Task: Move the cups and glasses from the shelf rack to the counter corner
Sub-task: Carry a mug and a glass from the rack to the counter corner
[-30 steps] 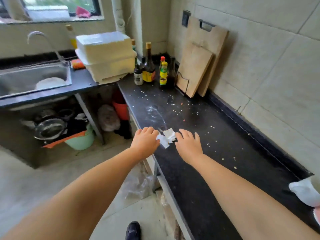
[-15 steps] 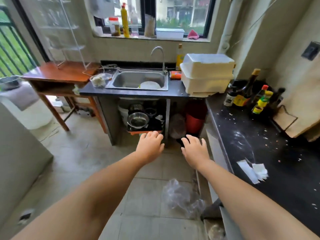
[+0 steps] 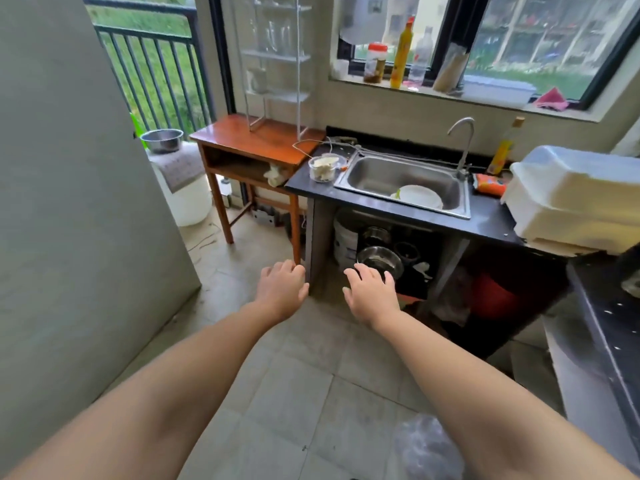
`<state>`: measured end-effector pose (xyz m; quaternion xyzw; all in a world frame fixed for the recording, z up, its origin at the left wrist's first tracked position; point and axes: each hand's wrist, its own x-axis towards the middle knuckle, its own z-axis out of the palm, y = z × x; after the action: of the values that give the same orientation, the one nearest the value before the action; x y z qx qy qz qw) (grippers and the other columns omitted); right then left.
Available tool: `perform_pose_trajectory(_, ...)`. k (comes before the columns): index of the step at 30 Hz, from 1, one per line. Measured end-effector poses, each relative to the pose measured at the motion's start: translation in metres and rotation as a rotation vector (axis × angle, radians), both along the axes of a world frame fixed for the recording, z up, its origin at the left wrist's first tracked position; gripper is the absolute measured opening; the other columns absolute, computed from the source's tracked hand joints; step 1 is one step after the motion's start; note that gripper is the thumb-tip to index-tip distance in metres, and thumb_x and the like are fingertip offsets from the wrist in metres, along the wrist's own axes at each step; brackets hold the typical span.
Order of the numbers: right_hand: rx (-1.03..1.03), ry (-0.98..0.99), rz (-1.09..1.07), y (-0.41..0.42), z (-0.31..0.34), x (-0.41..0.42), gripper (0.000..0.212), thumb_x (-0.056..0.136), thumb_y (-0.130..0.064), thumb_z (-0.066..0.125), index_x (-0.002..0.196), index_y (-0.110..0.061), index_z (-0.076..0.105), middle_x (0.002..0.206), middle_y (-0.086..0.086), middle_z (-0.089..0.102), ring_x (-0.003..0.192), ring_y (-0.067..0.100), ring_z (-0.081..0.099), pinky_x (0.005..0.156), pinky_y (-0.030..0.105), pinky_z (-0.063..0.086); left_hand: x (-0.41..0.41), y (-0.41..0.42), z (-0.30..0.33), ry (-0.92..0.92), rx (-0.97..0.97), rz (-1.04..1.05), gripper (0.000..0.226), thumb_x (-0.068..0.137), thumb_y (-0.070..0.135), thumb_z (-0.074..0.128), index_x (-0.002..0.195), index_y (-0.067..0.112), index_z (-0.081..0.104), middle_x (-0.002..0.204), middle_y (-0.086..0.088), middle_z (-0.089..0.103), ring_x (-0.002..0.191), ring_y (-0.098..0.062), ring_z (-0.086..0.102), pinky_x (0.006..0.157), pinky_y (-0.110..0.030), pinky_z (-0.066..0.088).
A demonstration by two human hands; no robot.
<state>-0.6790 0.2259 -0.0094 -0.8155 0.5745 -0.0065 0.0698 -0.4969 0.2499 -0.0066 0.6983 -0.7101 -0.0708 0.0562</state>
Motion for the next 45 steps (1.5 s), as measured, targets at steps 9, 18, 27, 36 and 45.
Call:
perform_pose_trajectory(9, 0.006, -0.028, 0.14, -0.125, -0.001, 0.096, 0.045, 0.102, -0.033, 0.036, 0.144, -0.019, 0.035, 0.154, 0.006, 0.032, 0.144, 0.026, 0.027, 0.12, 0.053, 0.015, 0.085, -0.096, 0.004, -0.01, -0.002, 0.124, 0.039, 0.098, 0.036, 0.038, 0.13, 0.016, 0.05, 0.133, -0.005, 0.052, 0.128, -0.023, 0.045, 0.108, -0.039, 0.033)
perform_pose_trajectory(18, 0.001, -0.03, 0.252, -0.291, 0.013, 0.183, 0.046, 0.1, -0.033, 0.039, 0.144, -0.022, 0.034, 0.153, 0.006, 0.035, 0.142, 0.027, 0.032, 0.117, 0.052, 0.022, 0.166, -0.244, 0.022, 0.048, -0.049, 0.243, 0.037, 0.098, 0.036, 0.038, 0.126, 0.017, 0.053, 0.13, -0.004, 0.054, 0.125, -0.023, 0.048, 0.107, -0.04, 0.035)
perform_pose_trajectory(27, -0.041, -0.055, 0.239, -0.414, 0.009, 0.299, 0.043, 0.1, -0.035, 0.038, 0.141, -0.021, 0.038, 0.146, 0.004, 0.041, 0.134, 0.026, 0.04, 0.112, 0.048, 0.03, 0.275, -0.372, 0.011, 0.05, -0.091, 0.264, 0.036, 0.097, 0.035, 0.038, 0.122, 0.017, 0.055, 0.129, -0.003, 0.054, 0.122, -0.023, 0.049, 0.103, -0.038, 0.035)
perform_pose_trajectory(36, -0.086, -0.103, 0.043, -0.548, 0.037, 0.409, 0.045, 0.101, -0.034, 0.032, 0.144, -0.02, 0.033, 0.153, 0.006, 0.033, 0.139, 0.028, 0.034, 0.115, 0.048, 0.028, 0.401, -0.528, 0.046, -0.009, -0.156, 0.119, 0.037, 0.096, 0.036, 0.04, 0.125, 0.016, 0.053, 0.13, -0.006, 0.052, 0.124, -0.027, 0.046, 0.106, -0.042, 0.034)
perform_pose_trajectory(45, -0.126, -0.244, -0.118, -0.672, 0.057, 0.469, 0.046, 0.101, -0.034, 0.035, 0.144, -0.019, 0.036, 0.15, 0.006, 0.038, 0.136, 0.026, 0.037, 0.109, 0.045, 0.035, 0.452, -0.672, 0.054, 0.021, -0.205, -0.033, 0.04, 0.098, 0.035, 0.039, 0.131, 0.015, 0.05, 0.134, -0.006, 0.051, 0.126, -0.026, 0.045, 0.105, -0.041, 0.037)
